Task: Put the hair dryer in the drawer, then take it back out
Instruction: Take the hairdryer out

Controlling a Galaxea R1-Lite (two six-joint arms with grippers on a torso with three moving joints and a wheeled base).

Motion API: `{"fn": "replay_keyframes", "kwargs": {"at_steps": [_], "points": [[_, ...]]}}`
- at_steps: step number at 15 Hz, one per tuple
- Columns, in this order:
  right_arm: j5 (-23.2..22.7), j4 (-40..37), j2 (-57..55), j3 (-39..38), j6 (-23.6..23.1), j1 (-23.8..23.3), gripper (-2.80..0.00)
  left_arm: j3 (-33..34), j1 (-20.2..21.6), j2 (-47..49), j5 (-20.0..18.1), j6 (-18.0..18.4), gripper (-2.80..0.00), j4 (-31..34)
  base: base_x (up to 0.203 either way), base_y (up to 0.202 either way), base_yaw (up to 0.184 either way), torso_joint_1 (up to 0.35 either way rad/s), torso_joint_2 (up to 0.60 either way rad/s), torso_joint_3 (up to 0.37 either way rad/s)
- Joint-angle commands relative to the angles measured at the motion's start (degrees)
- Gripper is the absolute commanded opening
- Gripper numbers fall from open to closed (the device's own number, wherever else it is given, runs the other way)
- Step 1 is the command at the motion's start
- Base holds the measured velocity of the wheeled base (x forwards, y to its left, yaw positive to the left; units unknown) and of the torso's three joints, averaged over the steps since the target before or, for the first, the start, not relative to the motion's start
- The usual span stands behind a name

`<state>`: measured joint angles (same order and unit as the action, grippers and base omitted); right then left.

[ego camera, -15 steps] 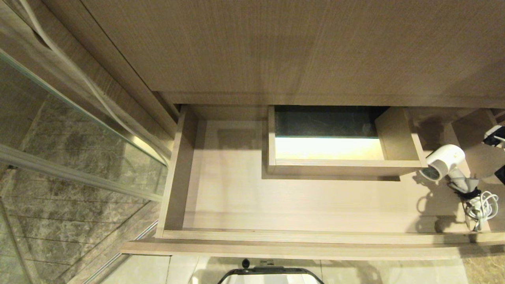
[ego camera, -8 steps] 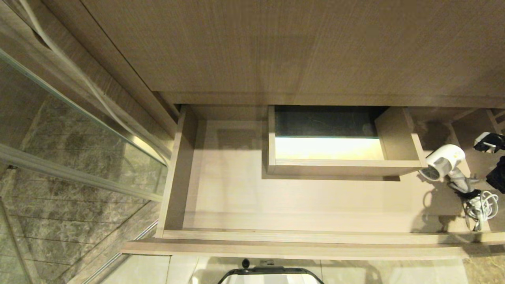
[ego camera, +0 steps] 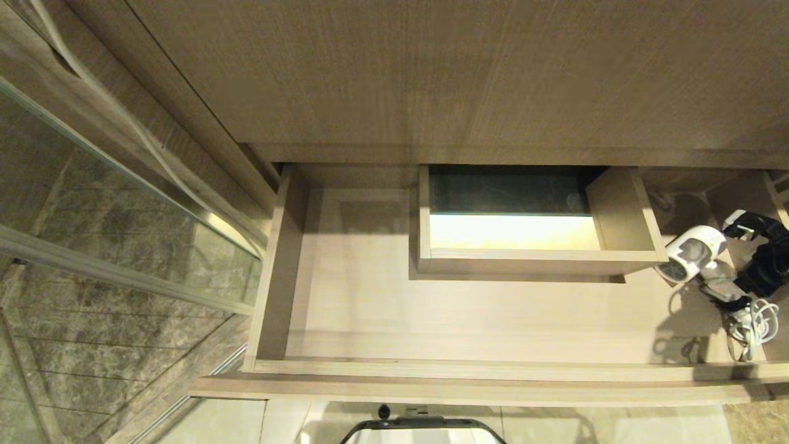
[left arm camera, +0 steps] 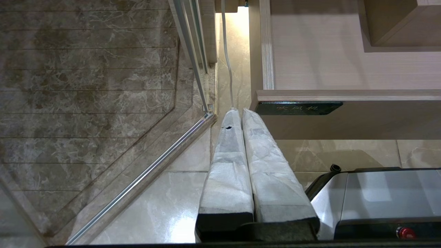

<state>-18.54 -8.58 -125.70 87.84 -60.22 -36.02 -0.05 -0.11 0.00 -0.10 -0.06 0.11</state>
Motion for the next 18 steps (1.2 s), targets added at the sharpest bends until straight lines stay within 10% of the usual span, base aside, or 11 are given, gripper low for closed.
{"fn": "replay_keyframes", "kwargs": {"at_steps": [1,13,14,18], "points": [[-1.0,0.3,-3.5,1.7,-0.3,0.1,0.0,0.0,0.0,0.0,0.0,0.0,-2.8,0.0,0.0,0.0,0.0,0.0,0.0,0.0],[-6.2,0.1,-10.4,5.8,1.0,0.8,0.0,0.0,0.0,0.0,0.0,0.0,-2.8,0.0,0.0,0.0,0.0,0.0,0.0,0.0],[-6.7,0.3,-10.6,5.9,1.1,0.8,-2.8,0.0,0.0,0.0,0.0,0.0,-2.8,0.0,0.0,0.0,0.0,0.0,0.0,0.0],[-7.5,0.4,-10.5,6.6,0.6,1.1,-2.8,0.1,0.0,0.0,0.0,0.0,-2.8,0.0,0.0,0.0,0.0,0.0,0.0,0.0]]}}
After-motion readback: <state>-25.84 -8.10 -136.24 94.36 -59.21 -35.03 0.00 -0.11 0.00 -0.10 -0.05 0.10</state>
